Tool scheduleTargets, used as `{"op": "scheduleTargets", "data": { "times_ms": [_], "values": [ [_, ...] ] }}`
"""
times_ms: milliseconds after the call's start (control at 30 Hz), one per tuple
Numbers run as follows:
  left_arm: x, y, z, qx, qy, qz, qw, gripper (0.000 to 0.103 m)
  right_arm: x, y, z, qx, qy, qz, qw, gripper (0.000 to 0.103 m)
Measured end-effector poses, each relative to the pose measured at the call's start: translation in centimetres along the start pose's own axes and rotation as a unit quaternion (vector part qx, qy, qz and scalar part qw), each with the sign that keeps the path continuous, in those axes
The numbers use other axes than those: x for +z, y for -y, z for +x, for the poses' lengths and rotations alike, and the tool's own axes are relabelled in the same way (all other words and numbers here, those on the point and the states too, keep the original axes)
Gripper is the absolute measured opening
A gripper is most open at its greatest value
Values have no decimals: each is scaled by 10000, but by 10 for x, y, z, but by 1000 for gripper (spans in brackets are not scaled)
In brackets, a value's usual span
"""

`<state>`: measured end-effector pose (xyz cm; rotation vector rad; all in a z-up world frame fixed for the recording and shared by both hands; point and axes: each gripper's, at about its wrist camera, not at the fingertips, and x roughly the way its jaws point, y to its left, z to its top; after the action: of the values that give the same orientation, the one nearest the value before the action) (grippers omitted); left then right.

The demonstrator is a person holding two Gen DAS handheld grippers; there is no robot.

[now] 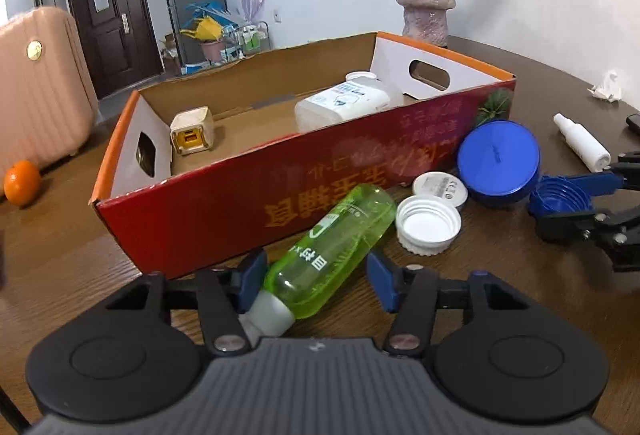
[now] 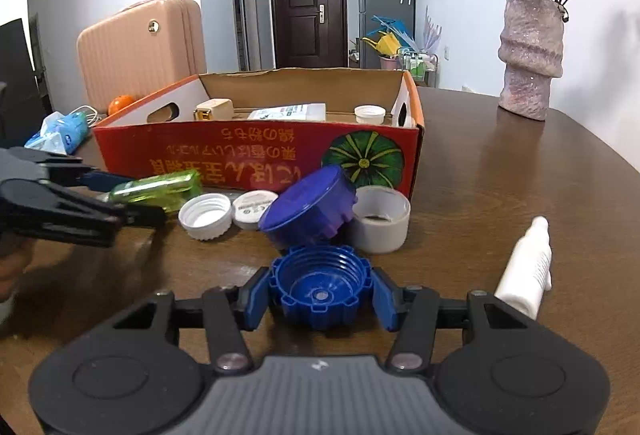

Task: Organize rigid objects
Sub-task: 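Grasp the green spray bottle with the left tool while the right tool grasps the blue cap, then carry the green bottle and blue cap into the box and open both tools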

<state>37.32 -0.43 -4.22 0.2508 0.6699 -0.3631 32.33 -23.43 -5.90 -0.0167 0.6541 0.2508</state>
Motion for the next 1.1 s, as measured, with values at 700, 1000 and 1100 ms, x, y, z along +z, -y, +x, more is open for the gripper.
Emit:
{"op": "scheduleTargets", "data": {
  "times_ms": [700, 1000, 1100],
  "values": [
    [-45, 72, -98, 706, 484, -654, 9942, 31, -56, 0, -77, 407, 189, 296, 9986, 52],
    [-30, 40, -134, 674, 806, -1209, 9871, 31, -44, -11, -99, 599, 619, 256, 9960, 52],
    [0, 20, -138, 759, 1055, -1000, 9865, 31, -28, -8, -98, 576, 754, 231, 9952, 52]
  ]
}}
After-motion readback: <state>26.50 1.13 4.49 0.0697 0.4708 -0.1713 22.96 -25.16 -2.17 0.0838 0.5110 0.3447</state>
